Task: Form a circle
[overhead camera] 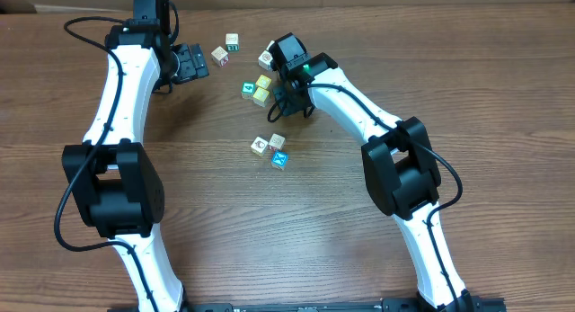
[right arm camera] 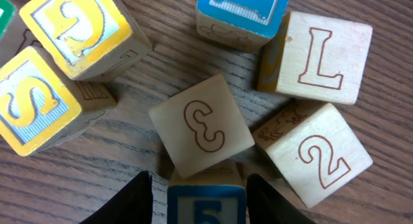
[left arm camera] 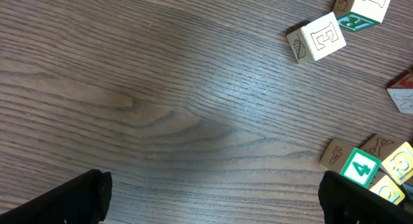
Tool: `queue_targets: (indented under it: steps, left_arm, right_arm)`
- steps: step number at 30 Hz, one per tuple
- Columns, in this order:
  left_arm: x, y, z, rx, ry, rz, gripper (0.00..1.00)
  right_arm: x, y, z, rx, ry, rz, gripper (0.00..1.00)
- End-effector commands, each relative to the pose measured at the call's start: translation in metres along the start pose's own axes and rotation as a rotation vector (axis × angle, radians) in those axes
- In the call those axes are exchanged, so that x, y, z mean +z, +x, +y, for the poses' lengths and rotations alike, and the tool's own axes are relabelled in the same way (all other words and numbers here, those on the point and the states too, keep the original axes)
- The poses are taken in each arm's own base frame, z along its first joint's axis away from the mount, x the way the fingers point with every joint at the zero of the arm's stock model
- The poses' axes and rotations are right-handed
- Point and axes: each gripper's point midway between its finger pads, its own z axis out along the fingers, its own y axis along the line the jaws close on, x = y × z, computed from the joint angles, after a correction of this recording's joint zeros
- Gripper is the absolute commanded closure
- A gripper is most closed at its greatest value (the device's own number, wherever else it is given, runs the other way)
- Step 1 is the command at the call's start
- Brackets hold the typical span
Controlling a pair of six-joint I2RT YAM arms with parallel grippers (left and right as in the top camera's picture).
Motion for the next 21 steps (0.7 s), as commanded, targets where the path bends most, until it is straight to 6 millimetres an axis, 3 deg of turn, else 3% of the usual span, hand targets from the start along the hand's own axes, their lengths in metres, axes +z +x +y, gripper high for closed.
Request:
queue_targets:
  steps: [1, 14, 18, 21]
  left_arm:
    - [-0.003, -0.006, -0.002, -0.011, 0.012, -0.014, 0.00]
    - [-0.003, -0.006, -0.002, -0.011, 0.012, -0.014, 0.00]
    - [-0.003, -0.006, -0.002, -0.011, 0.012, -0.014, 0.00]
    - [-0.003, -0.006, -0.002, -0.011, 0.012, -0.014, 0.00]
  right_arm:
    - [-0.045, -0.034, 0.004, 0.007, -0.017, -0.118, 0.56]
    - [-0.046, -0.030, 0.003, 0.006, -0.016, -0.100, 0.63]
    - [-0.045, -0.027, 0.003, 0.005, -0.014, -0.086, 0.55]
    - [-0.044, -0.025, 0.003, 0.004, -0.014, -0.081, 0.55]
